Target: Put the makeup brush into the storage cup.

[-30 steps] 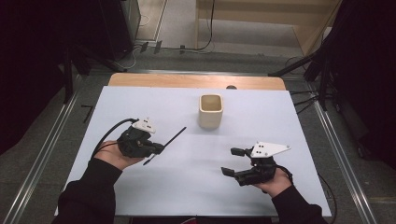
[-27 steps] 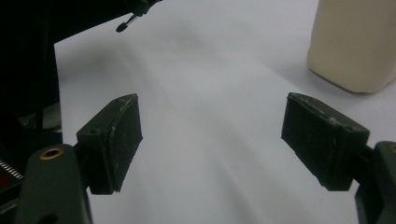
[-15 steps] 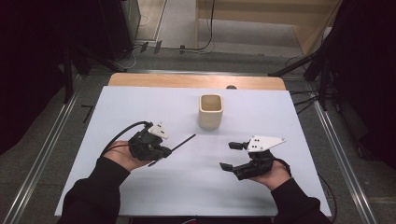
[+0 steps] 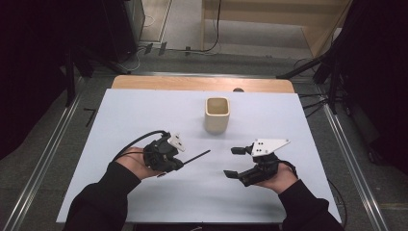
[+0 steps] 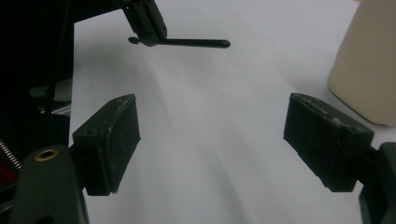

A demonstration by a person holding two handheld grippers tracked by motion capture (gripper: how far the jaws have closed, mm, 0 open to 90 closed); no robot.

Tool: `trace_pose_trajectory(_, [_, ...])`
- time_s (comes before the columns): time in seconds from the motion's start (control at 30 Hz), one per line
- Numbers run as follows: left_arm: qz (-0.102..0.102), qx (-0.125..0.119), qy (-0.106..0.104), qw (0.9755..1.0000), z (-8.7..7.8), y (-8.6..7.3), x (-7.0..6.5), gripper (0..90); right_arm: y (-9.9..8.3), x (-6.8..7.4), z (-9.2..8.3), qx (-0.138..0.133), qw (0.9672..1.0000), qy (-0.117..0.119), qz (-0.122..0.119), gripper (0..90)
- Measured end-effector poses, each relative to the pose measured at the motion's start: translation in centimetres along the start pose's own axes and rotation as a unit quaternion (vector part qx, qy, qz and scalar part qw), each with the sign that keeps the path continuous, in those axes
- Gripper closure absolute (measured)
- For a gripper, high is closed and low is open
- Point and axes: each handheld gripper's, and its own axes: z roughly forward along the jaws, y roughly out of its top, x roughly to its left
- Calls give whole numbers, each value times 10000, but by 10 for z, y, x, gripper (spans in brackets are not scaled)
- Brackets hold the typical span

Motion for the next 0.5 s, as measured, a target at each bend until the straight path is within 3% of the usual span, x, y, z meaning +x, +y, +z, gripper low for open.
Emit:
trace_pose_trajectory(0.2, [208, 106, -120, 9997, 7, 9, -3, 859, 3, -1, 8, 255, 9995, 113, -116, 207])
trace_pose_trajectory(0.3, [266, 187, -293, 9990, 11, 12, -2, 859, 5, -1, 11, 451, 9986, 191, -204, 211])
trace_pose_trajectory(0.5, [254, 249, -490, 9982, 14, 16, 4, 859, 10, -3, 16, 715, 9964, 379, -239, 234])
